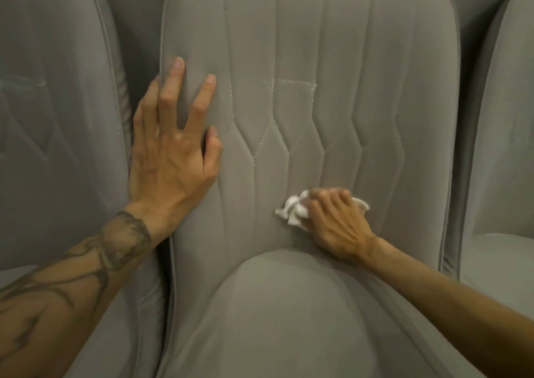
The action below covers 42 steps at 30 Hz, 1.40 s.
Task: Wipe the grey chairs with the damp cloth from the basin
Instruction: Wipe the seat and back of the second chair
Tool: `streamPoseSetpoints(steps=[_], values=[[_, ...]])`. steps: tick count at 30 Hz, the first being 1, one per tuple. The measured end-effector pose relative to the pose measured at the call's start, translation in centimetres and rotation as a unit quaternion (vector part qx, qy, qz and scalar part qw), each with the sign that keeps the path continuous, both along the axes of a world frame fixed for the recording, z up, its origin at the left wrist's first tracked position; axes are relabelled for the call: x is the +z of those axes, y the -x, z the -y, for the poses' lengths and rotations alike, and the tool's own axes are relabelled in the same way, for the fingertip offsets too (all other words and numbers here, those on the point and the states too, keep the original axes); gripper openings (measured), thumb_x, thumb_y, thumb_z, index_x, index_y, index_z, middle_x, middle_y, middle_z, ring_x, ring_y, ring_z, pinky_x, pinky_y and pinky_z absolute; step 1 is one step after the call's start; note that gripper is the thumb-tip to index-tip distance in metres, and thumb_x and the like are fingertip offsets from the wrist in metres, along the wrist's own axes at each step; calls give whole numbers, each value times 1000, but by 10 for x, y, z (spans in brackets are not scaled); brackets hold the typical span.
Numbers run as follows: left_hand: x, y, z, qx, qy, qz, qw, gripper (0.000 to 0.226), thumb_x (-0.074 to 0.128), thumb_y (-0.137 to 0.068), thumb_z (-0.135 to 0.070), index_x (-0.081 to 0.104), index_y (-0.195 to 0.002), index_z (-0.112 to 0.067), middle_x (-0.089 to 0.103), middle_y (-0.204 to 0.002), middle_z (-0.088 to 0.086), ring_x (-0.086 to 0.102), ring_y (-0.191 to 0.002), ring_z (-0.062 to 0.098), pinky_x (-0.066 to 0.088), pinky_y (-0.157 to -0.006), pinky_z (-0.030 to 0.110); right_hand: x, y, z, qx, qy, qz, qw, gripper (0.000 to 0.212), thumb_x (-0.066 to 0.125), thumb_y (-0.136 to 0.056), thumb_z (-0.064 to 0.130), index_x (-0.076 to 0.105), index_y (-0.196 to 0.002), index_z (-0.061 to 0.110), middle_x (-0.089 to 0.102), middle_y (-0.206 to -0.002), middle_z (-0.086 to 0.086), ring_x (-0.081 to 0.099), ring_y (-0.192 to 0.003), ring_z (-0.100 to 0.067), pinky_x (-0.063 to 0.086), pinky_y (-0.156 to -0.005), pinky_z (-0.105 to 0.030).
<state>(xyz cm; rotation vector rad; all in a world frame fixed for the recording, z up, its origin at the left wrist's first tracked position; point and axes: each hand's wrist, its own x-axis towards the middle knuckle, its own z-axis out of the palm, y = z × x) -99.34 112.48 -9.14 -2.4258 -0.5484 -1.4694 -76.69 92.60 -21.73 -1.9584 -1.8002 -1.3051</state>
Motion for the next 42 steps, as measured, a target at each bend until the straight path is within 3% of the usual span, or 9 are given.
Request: streamPoseSetpoints(steps=[3, 8, 13, 19, 23, 28, 34, 39, 42], values=[[-1, 0, 0, 4, -1, 2, 1000, 64, 48, -102, -26, 32, -163, -19, 22, -170, 21, 31, -151, 47, 29, -122, 57, 3, 3, -1, -34, -111, -66, 991, 26, 49, -103, 35, 51, -115, 12, 51, -118, -12, 50, -99, -32, 34, -83, -43], [0, 1, 0, 6, -1, 3, 1000, 63, 48, -102, -25, 34, -163, -18, 23, -170, 22, 32, -150, 48, 30, -122, 57, -23, 15, 5, 19, 49, 16, 999, 25, 40, -103, 32, 55, -108, 12, 55, -112, -12, 58, -87, -33, 33, -80, -41], [-2, -1, -2, 5, -7, 7, 1000, 63, 49, -102, -26, 34, -163, -20, 23, -170, 21, 33, -149, 47, 30, -122, 55, 14, 4, -11, -58, -174, -95, 978, 26, 42, -105, 37, 50, -114, 14, 48, -119, -10, 49, -101, -31, 33, -85, -42], [-1, -1, -2, 6, 2, 5, 1000, 63, 48, -101, -27, 33, -163, -21, 22, -170, 19, 32, -150, 46, 31, -121, 57, 9, 13, -11, 8, -52, -2, 999, 30, 45, -100, 33, 49, -118, 10, 44, -120, -11, 51, -94, -31, 33, -84, -41], [-1, 0, -1, 1, 4, 8, 1000, 64, 50, -101, -26, 35, -162, -20, 24, -170, 20, 33, -150, 47, 30, -121, 57, 106, -6, -37, -21, -213, -3, 977, 35, 57, -98, 27, 43, -122, 6, 45, -114, -17, 41, -97, -29, 29, -84, -41], [0, 0, 1, -2, 7, 10, 1000, 64, 51, -99, -23, 37, -162, -18, 25, -169, 21, 34, -148, 49, 30, -121, 58, 202, -5, -84, -138, -431, -69, 889, 32, 51, -100, 32, 50, -117, 5, 60, -109, -24, 51, -99, -38, 31, -84, -46], [1, 1, 1, -5, 8, 11, 1000, 64, 50, -99, -24, 36, -162, -19, 25, -169, 20, 33, -149, 49, 30, -122, 58, 150, 26, -72, -18, -220, -23, 975, 23, 51, -102, 32, 42, -111, 13, 57, -104, -17, 47, -93, -30, 33, -80, -43], [0, 2, -1, -3, 8, 9, 1000, 64, 50, -99, -23, 37, -162, -19, 25, -169, 21, 34, -148, 49, 30, -122, 58, 242, 1, -101, -93, -390, -23, 916, 24, 54, -99, 31, 58, -102, 7, 60, -98, -17, 39, -91, -26, 29, -76, -39], [0, 2, 1, -1, 5, 9, 1000, 64, 50, -99, -23, 37, -162, -19, 25, -169, 20, 34, -149, 49, 29, -123, 57, 216, 20, -108, -93, -408, -92, 903, 29, 51, -101, 30, 60, -107, 3, 60, -103, -21, 54, -93, -37, 39, -82, -46]])
